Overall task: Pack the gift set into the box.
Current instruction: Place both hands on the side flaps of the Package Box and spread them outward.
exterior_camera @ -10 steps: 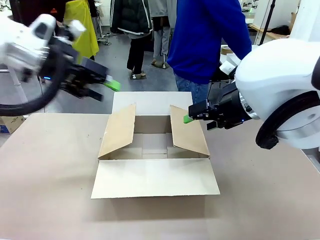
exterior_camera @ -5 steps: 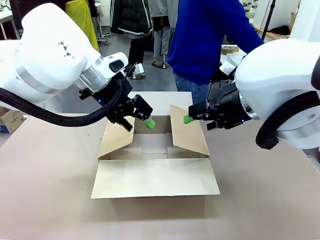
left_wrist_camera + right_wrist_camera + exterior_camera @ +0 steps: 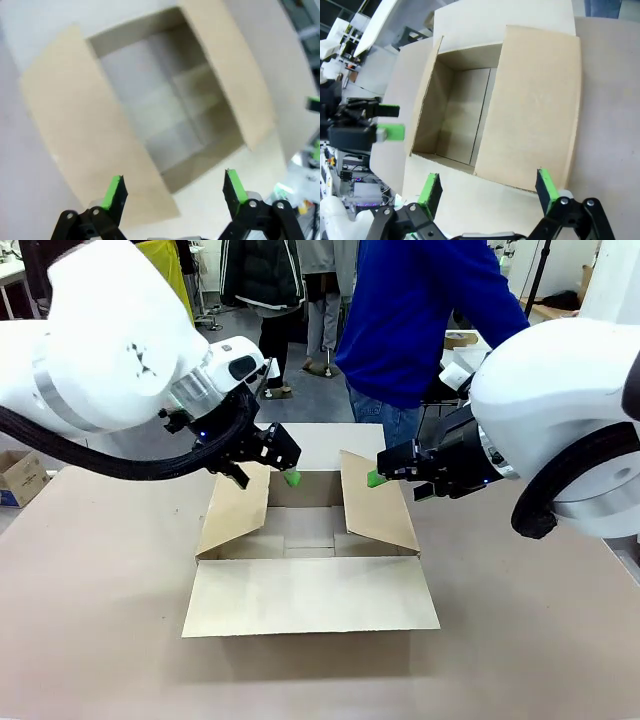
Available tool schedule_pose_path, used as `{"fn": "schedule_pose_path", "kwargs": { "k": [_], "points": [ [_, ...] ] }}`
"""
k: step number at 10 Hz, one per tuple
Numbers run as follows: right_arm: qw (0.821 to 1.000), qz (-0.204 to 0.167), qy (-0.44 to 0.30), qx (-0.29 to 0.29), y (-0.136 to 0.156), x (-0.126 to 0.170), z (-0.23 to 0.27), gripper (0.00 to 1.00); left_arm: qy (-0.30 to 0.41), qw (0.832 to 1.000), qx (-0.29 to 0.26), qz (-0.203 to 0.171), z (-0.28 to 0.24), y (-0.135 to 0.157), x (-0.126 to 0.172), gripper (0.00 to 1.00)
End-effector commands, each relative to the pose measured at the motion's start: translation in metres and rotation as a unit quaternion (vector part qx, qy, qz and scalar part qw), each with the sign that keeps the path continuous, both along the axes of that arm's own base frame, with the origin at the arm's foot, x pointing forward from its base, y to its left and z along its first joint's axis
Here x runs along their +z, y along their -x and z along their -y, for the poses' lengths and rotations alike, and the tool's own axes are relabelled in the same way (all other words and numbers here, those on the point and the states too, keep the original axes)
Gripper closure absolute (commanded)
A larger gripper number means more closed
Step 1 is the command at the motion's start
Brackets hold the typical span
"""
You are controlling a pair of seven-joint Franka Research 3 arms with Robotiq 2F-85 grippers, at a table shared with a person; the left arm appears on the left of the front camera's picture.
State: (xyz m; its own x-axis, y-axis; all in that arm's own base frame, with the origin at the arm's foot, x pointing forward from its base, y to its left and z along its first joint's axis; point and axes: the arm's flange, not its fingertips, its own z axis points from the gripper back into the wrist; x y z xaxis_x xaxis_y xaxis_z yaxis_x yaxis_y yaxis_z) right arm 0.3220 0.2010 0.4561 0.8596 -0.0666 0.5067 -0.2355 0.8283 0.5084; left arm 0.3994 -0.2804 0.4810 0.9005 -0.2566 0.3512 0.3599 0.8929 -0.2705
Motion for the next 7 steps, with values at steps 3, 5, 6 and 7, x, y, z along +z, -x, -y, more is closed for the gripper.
{"fn": "schedule_pose_path", "kwargs": {
  "k": [3,5,6,7],
  "points": [
    [1.0,0.003,-0.002,-0.004,-0.001,0.001,0.001,0.0,-0.19,0.974,0.113,-0.047,0.043,-0.036,0.001,0.0],
    [1.0,0.003,-0.002,-0.004,-0.001,0.001,0.001,0.0,-0.21,0.967,0.134,-0.053,0.052,-0.056,-0.007,0.0],
    [1.0,0.003,-0.002,-0.004,-0.001,0.001,0.001,0.0,-0.206,0.967,0.139,-0.058,0.056,-0.063,-0.012,0.0],
    [1.0,0.003,-0.002,-0.004,-0.001,0.001,0.001,0.0,-0.208,0.964,0.156,-0.062,0.058,-0.068,-0.018,0.0]
  ]
}}
